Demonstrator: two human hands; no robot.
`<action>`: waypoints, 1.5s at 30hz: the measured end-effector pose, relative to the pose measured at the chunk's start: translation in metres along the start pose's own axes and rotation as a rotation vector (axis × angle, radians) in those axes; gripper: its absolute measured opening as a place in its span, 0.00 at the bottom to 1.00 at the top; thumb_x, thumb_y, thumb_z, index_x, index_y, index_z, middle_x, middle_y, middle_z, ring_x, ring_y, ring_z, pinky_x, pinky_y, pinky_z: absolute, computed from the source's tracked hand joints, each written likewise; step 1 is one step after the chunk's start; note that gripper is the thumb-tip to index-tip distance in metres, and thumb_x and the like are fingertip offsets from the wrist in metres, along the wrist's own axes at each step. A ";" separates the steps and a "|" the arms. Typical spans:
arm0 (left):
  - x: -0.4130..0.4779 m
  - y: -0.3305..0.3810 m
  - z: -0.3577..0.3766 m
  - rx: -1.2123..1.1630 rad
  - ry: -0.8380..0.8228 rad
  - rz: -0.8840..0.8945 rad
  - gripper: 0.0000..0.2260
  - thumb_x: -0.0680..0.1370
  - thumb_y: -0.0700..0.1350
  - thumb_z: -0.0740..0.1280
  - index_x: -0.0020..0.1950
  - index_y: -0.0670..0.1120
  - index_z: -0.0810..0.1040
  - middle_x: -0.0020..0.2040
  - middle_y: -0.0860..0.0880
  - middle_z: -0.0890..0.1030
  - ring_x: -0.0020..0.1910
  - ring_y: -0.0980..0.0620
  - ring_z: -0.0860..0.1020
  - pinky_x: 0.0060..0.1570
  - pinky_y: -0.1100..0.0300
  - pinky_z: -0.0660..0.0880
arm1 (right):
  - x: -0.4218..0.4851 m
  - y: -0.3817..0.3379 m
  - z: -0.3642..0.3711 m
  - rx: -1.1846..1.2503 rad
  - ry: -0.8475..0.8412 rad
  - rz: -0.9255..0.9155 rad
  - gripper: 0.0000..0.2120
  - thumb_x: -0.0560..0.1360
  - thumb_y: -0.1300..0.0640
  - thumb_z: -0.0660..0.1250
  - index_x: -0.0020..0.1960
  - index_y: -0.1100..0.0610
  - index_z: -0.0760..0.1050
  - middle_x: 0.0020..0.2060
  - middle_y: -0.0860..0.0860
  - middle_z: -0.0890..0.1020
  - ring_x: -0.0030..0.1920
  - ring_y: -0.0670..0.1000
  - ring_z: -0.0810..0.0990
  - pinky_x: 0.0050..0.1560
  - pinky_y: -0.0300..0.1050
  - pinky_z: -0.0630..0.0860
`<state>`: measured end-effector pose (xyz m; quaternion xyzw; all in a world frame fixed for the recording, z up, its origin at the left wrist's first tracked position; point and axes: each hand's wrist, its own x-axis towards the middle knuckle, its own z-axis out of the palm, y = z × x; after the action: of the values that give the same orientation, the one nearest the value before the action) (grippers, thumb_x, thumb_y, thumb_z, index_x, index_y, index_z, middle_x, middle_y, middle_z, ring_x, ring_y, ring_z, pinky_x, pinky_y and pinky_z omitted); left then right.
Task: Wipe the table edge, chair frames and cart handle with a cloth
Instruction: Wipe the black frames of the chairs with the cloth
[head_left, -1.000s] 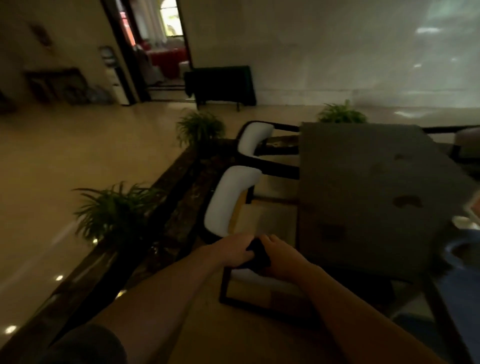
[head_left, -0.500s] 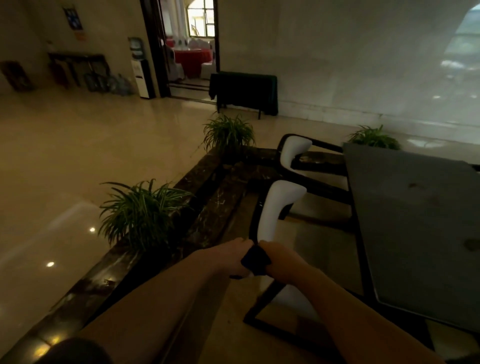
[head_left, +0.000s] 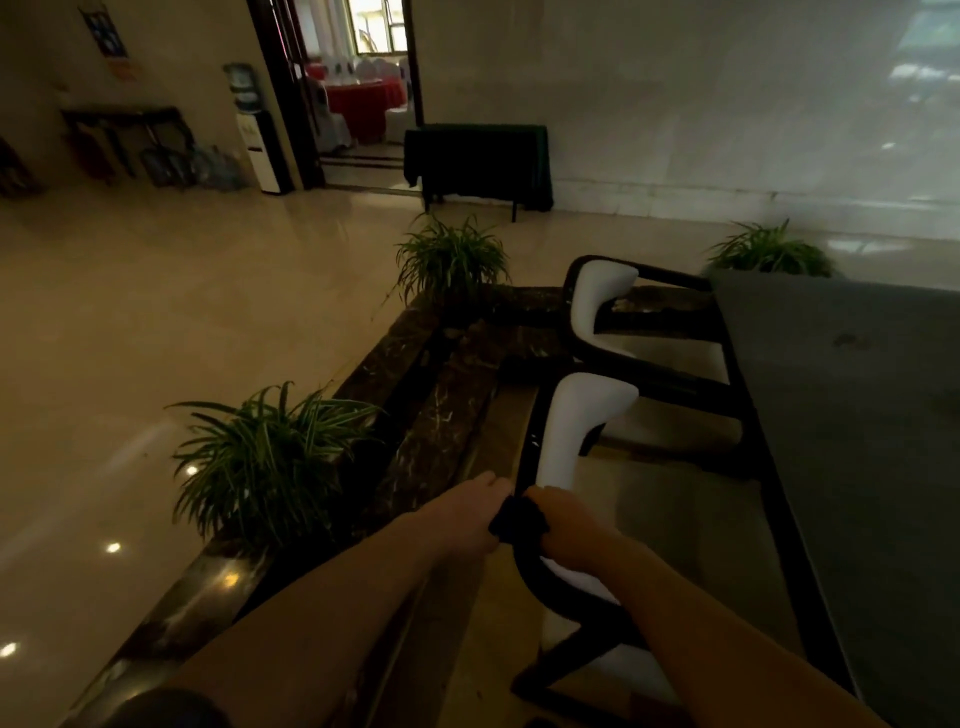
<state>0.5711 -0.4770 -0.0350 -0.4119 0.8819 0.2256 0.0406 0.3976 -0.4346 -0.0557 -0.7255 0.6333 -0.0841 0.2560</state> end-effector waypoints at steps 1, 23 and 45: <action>0.011 -0.005 -0.001 0.024 0.013 0.002 0.12 0.75 0.41 0.68 0.54 0.44 0.67 0.57 0.44 0.69 0.49 0.47 0.73 0.44 0.58 0.67 | 0.013 0.004 -0.001 -0.005 0.013 -0.005 0.14 0.72 0.62 0.65 0.58 0.60 0.74 0.53 0.58 0.79 0.53 0.59 0.77 0.55 0.53 0.76; 0.233 -0.153 0.073 0.043 -0.352 0.197 0.26 0.77 0.41 0.67 0.73 0.43 0.62 0.69 0.41 0.65 0.65 0.39 0.71 0.61 0.46 0.74 | 0.185 0.099 0.081 -0.046 0.044 0.321 0.21 0.63 0.57 0.75 0.55 0.59 0.76 0.53 0.57 0.78 0.50 0.59 0.77 0.49 0.52 0.77; 0.418 -0.190 0.014 -0.058 -0.034 0.188 0.13 0.75 0.41 0.68 0.56 0.40 0.71 0.58 0.40 0.71 0.48 0.40 0.76 0.47 0.43 0.76 | 0.353 0.189 0.026 -0.174 0.346 0.390 0.15 0.70 0.61 0.58 0.56 0.61 0.69 0.54 0.60 0.74 0.52 0.61 0.72 0.51 0.56 0.75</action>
<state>0.4360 -0.8733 -0.2242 -0.3245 0.9090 0.2607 0.0221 0.3085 -0.7798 -0.2401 -0.5841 0.8001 -0.1011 0.0922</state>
